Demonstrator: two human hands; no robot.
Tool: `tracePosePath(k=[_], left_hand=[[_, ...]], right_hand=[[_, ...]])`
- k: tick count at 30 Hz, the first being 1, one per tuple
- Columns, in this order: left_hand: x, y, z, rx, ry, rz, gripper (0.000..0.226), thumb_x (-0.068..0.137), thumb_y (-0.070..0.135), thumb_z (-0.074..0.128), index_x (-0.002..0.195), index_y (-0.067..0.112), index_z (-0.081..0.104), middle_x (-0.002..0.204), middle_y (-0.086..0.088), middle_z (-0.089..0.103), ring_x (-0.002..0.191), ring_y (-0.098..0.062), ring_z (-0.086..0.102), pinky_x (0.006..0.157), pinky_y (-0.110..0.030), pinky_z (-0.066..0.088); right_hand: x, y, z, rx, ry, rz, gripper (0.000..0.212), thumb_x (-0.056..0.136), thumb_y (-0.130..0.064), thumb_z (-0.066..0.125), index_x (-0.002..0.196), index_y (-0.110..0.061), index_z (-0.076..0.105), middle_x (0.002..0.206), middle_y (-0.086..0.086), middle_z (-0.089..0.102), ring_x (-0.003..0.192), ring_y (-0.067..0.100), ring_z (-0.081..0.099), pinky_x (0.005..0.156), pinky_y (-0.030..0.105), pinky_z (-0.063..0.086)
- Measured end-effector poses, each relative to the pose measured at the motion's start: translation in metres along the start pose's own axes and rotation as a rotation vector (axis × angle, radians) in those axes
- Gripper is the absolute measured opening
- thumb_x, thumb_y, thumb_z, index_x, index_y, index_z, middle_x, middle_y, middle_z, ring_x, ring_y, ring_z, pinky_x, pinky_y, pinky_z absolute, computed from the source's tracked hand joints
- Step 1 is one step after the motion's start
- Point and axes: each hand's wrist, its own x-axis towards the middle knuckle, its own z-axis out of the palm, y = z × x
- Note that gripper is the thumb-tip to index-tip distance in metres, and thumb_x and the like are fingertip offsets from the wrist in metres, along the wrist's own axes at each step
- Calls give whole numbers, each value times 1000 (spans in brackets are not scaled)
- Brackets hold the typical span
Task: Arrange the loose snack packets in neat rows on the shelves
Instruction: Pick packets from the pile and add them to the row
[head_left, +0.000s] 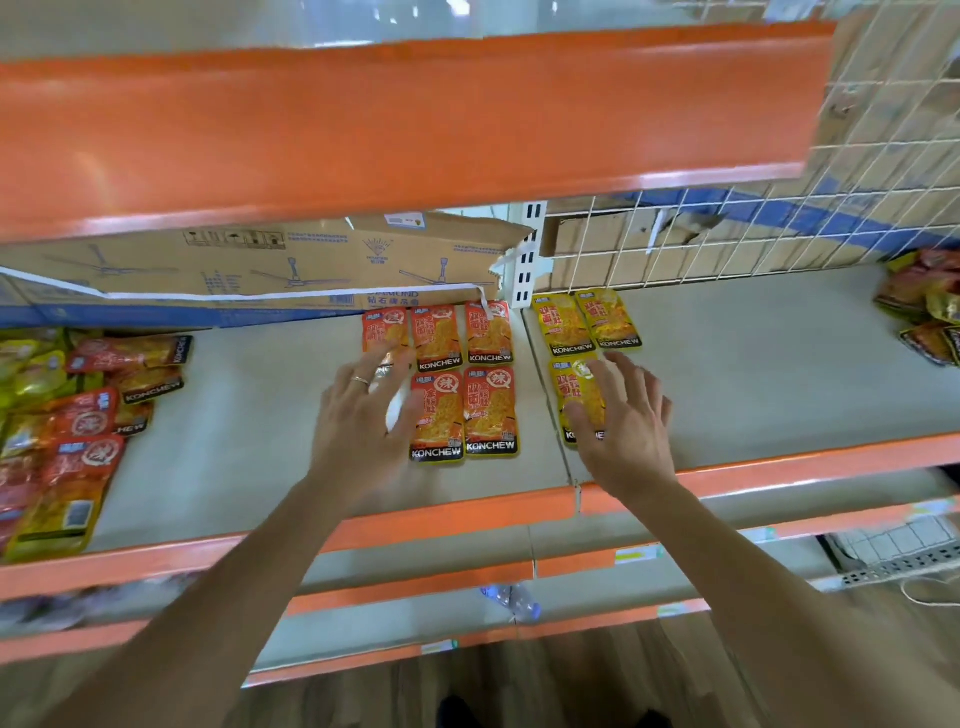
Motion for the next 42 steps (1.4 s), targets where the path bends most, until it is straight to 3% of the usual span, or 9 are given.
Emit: tracePosePath(k=[6,10,20,26,30,35,40,42], left_hand=[[5,94,5,47,-60,121,67,99,63,21,147,23,47,157,-1,39,144,-30,34,113,-55,32],[15,166,25,85,-88,194,67,98,64,28,150,24,44,159,-3,36,146,-31,30,116,-58,29],[38,350,74,81,-101,284,73,95,70,20,152,27,38,159,2,35,146,-28,29,117,-51,25],[38,446,120,7,-147,374,70,91,69,30,149,31,41,162,6,30,147,-27,29,115,-48,18],[43,492,138,-16,-166,450,68,93,66,31,149,29,43,161,5,33,145,-26,33,114,-51,24],[64,528,161,-66,-169,543,65,95,62,34,146,24,46,157,0,39,142,-30,39,111,-58,33],[97,560,199,-28,-227,590,69,96,67,28,151,28,38,162,4,29,143,-30,34,114,-62,25],[113,576,215,-35,-235,600,68,95,66,30,151,29,41,160,4,34,143,-28,35,115,-60,24]], right_hand=[[5,17,-54,15,33,-73,66,92,-66,31,149,-32,37,162,0,23,147,29,18,113,56,22],[3,51,-101,-20,33,-70,69,91,-67,28,152,-36,30,165,-5,12,151,25,9,116,49,12],[-18,191,-223,-92,78,10,70,89,-65,28,152,-35,29,165,-6,15,151,22,9,117,48,12],[-37,267,-287,-130,78,103,69,90,-61,35,154,-36,27,165,-9,11,151,18,8,118,45,8],[-45,308,-312,-155,77,165,74,87,-68,25,155,-39,20,166,-12,7,151,15,3,119,47,7],[-41,348,-326,-202,9,219,73,90,-66,28,156,-41,11,166,-12,-1,152,16,-2,120,49,5],[-27,382,-332,-256,-23,262,74,88,-68,24,156,-40,11,166,-12,-1,152,17,-2,119,48,7],[-17,398,-335,-245,-24,287,73,89,-67,28,155,-40,11,166,-14,-2,151,16,-1,118,47,9]])
